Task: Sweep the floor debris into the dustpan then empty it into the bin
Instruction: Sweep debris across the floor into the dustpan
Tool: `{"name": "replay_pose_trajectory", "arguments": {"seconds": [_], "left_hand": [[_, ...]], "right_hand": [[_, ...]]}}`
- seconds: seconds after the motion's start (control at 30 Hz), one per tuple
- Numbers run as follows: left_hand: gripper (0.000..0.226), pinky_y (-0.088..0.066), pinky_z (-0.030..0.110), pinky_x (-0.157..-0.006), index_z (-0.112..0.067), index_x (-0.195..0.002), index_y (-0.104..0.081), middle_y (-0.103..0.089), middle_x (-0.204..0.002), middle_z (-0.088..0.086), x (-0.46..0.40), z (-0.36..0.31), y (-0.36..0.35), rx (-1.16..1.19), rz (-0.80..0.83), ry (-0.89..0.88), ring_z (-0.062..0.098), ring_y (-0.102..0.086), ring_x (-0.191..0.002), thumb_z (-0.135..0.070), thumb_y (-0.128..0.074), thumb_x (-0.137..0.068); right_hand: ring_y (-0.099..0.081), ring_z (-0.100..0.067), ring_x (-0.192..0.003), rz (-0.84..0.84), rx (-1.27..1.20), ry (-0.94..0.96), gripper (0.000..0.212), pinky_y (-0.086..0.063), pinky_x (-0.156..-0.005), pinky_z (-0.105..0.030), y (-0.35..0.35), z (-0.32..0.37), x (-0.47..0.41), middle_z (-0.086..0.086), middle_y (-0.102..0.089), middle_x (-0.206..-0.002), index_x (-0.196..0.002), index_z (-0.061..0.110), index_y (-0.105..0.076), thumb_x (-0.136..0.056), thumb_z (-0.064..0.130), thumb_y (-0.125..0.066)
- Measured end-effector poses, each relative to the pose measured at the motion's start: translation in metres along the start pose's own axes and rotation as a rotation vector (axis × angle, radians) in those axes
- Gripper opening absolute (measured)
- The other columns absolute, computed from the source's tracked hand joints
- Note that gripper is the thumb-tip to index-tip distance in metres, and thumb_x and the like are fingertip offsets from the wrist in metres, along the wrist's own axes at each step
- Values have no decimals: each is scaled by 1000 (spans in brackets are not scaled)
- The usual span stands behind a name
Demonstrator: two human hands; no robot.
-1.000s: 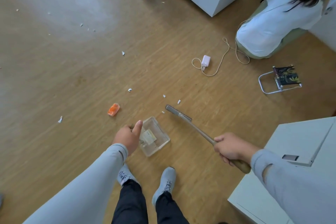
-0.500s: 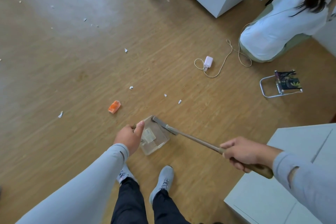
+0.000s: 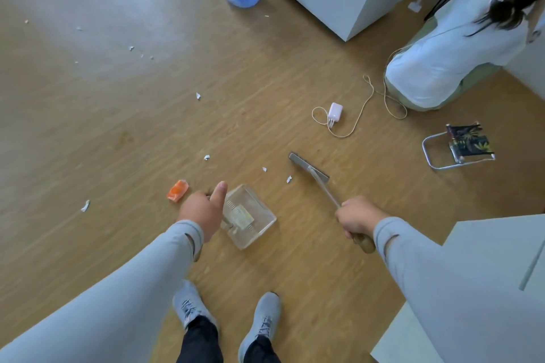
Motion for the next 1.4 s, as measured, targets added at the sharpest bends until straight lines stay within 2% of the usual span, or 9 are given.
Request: {"name": "replay_pose_trajectory", "arguments": {"seconds": [0.1,0.23,0.5,0.63,0.77,0.9,1.07,1.23,1.4], "left_hand": [[61,-60,46,-75,-11,-105,-54,-72,-92,18,-12,-14,-2,-36,-6,11,34,-63,-70,-69,-36,-100],[67,-61,51,-83,-9,-90,-56,-73,-89,18,-14,-22,-3,-40,-9,22,34,-63,-70,-71,-34,-99],[57,-59,52,-84,-15,-82,-45,-67,-88,15,-7,-21,1,9,-43,-1,42,-69,-87,-69,-40,-99],[66,-61,49,-77,-9,-77,-54,-46,-83,-3,-8,-25,0,-45,-49,-16,32,-58,-66,-68,-37,-100],[60,-59,47,-75,-12,-76,-49,-54,-76,6,-16,-21,-1,-9,-58,-8,30,-54,-63,-67,-40,-100],[56,-58,45,-77,-15,-86,-46,-58,-73,4,-22,-18,-1,-10,-53,0,29,-57,-65,-69,-39,-99],[55,-61,49,-79,-18,-81,-46,-59,-74,5,-25,-23,-1,-24,-49,-4,32,-60,-68,-70,-39,-99],[72,-56,48,-69,4,-104,-58,-56,-66,10,-23,-22,2,29,-45,-24,51,-68,-93,-66,-42,-99],[65,-54,43,-69,-4,-108,-56,-52,-86,-3,-15,-17,-1,-3,-52,-30,32,-56,-67,-66,-40,-101]], "right_hand": [[-54,-16,-48,23,57,2,22,-44,-41,-20,-20,3,-4,-7,-59,-66,-74,7,-57,-94,4,-50],[-58,-22,-61,167,54,22,28,-51,-54,-28,-44,-17,23,-15,-64,-84,-116,-6,-66,-94,5,-53],[-46,-16,-39,308,-268,9,52,-38,-39,-23,34,-74,59,-9,-57,-57,-148,16,-48,-98,7,-58],[-44,-15,-30,138,-216,98,55,-36,-32,-21,20,-41,40,-9,-53,-45,-148,11,-47,-95,3,-58],[-50,-23,-39,25,-127,132,41,-41,-38,-23,17,14,-3,-15,-57,-53,-133,0,-59,-92,1,-56],[-58,-22,-55,51,-79,122,31,-49,-52,-29,15,46,-26,-11,-63,-70,-120,-7,-66,-92,4,-59],[-53,-19,-44,203,63,140,35,-44,-40,-24,8,32,-2,-9,-61,-62,-126,-1,-64,-92,4,-58],[-46,-18,-40,292,-163,77,47,-38,-39,-24,59,-20,27,-14,-57,-62,-143,12,-52,-96,6,-61],[-45,-16,-35,178,-156,122,52,-37,-35,-23,52,-18,38,-13,-55,-55,-146,11,-49,-96,4,-60]]}}
Point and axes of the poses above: each hand's wrist, its own x-axis away from the middle knuckle, its own y-axis out of the back of the hand, z = x × y, the point moved 3 cm from there along -x, towards the middle knuckle
